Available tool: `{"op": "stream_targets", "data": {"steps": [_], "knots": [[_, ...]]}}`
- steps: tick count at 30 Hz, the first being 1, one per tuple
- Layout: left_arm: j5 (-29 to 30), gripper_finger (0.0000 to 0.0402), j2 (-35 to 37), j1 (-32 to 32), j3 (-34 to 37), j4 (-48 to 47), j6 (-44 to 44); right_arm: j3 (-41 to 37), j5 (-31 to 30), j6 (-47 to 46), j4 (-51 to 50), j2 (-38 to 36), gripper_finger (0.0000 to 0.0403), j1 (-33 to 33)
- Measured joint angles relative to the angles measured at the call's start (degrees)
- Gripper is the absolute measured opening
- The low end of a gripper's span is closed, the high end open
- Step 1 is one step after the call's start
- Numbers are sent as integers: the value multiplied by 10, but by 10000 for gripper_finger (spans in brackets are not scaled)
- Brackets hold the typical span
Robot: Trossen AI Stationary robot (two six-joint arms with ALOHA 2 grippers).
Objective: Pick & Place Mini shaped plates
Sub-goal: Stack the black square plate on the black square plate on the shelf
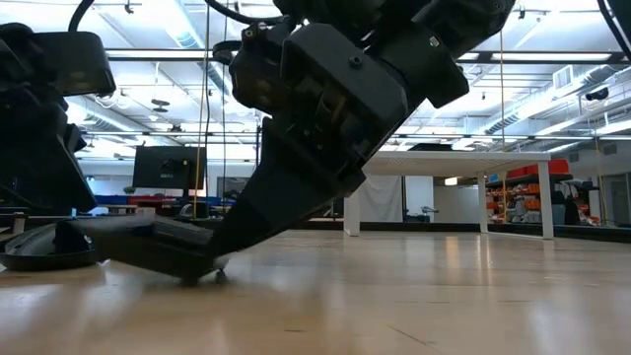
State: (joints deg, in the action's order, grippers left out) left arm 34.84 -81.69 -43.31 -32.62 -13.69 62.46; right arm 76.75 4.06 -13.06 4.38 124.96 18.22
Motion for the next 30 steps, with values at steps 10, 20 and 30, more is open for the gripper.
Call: {"op": "stream_targets", "data": {"steps": [10, 20, 30], "knots": [[26, 18, 0, 1, 0, -2, -13, 0, -80, 19, -147, -153, 4, -24], [29, 18, 0, 32, 0, -2, -32, 0, -214, -5, -483, -426, 4, -147], [37, 18, 0, 58, 0, 5, -3, 0, -126, 196, -669, -503, 4, -439]]}}
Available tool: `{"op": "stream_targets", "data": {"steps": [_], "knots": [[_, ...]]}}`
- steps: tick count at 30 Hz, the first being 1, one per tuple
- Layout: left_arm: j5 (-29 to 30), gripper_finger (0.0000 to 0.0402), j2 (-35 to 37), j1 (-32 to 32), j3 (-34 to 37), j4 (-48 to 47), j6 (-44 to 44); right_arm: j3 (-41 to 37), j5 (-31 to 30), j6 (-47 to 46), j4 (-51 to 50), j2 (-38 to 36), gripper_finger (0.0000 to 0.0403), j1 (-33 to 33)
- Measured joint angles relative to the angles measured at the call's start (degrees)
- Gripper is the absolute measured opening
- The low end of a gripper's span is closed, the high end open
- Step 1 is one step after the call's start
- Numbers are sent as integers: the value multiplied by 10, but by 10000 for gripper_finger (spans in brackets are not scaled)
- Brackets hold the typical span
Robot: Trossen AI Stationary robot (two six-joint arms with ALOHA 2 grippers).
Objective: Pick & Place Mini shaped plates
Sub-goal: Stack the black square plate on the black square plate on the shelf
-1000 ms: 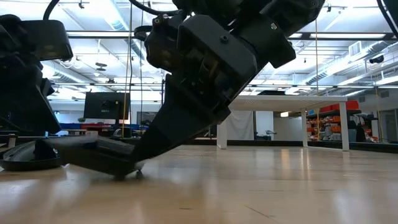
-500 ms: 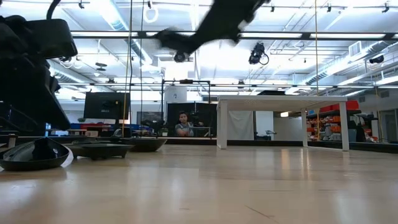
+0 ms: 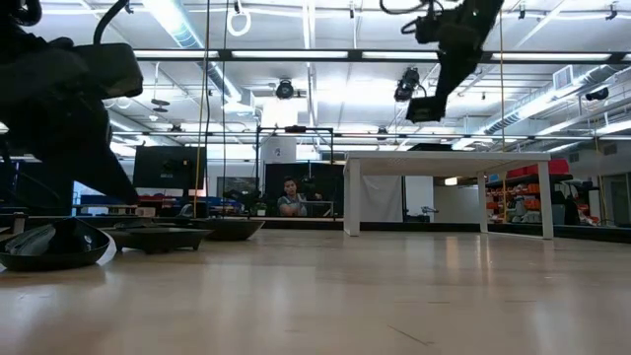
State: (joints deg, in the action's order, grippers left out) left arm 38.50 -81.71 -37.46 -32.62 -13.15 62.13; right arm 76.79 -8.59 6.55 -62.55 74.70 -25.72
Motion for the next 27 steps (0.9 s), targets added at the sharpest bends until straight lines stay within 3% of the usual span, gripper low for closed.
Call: {"op": "stream_targets", "data": {"steps": [5, 11, 19, 27], "knots": [[4, 18, 0, 10, 0, 1, 31, 0, 64, 157, 11, 20, 4, -105], [13, 18, 0, 24, 0, 11, 48, 0, 98, 271, 13, 41, 4, -161], [18, 18, 0, 46, 0, 33, 47, 0, 132, 330, 14, 65, 5, -172], [18, 18, 0, 52, 0, 36, 47, 0, 132, 321, 20, 70, 20, -171]]}}
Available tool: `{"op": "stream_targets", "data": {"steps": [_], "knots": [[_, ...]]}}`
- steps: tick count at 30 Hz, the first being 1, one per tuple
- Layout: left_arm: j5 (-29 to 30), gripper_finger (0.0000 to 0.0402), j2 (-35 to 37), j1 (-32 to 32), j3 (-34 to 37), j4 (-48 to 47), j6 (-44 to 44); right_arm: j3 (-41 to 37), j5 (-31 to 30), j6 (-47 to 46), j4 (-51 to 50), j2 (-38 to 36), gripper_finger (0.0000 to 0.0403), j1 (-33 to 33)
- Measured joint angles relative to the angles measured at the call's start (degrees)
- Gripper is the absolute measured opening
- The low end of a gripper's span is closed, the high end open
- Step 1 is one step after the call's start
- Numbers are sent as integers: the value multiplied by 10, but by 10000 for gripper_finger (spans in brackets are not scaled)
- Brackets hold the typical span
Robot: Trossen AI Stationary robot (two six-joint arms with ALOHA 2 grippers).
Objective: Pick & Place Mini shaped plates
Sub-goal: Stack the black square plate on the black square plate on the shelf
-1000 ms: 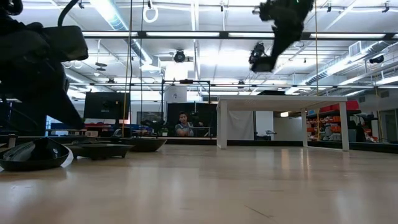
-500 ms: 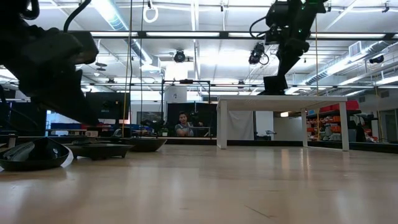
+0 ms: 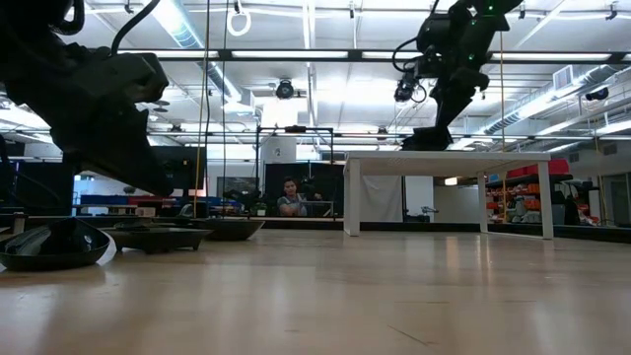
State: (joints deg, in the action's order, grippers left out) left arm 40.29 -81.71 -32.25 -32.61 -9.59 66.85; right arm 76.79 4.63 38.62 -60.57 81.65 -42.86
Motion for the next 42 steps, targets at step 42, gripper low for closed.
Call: {"op": "stream_targets", "data": {"steps": [42], "knots": [[0, 18, 0, -1, 0, -1, -18, 4, 123, 63, 71, -2, 9, 36]]}}
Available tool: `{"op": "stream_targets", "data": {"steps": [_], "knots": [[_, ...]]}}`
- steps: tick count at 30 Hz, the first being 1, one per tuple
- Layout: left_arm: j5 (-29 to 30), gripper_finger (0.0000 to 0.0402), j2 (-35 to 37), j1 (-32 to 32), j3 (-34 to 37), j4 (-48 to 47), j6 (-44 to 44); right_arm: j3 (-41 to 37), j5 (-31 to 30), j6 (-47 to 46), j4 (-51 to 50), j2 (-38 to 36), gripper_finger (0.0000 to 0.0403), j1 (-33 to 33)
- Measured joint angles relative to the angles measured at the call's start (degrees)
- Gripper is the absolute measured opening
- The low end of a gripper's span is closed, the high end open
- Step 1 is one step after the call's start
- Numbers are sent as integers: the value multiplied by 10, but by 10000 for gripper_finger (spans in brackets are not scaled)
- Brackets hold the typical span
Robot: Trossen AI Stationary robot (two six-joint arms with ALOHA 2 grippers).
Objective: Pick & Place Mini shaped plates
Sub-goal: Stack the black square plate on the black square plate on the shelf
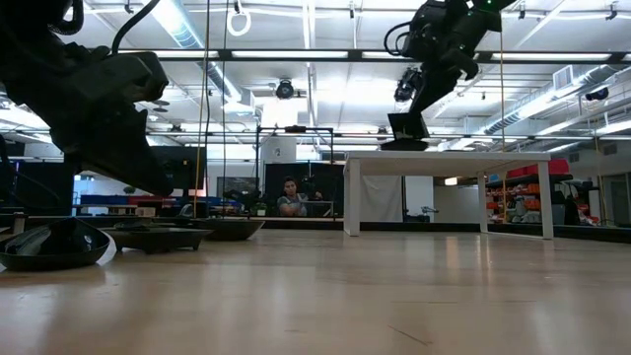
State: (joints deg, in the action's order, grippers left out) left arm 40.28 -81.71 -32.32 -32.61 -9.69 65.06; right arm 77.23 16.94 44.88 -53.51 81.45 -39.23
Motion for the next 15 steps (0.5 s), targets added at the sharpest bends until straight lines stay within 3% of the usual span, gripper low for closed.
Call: {"op": "stream_targets", "data": {"steps": [15], "knots": [[0, 18, 0, 0, 0, 0, -1, -34, 7, 18, 19, 0, 21, 6]]}}
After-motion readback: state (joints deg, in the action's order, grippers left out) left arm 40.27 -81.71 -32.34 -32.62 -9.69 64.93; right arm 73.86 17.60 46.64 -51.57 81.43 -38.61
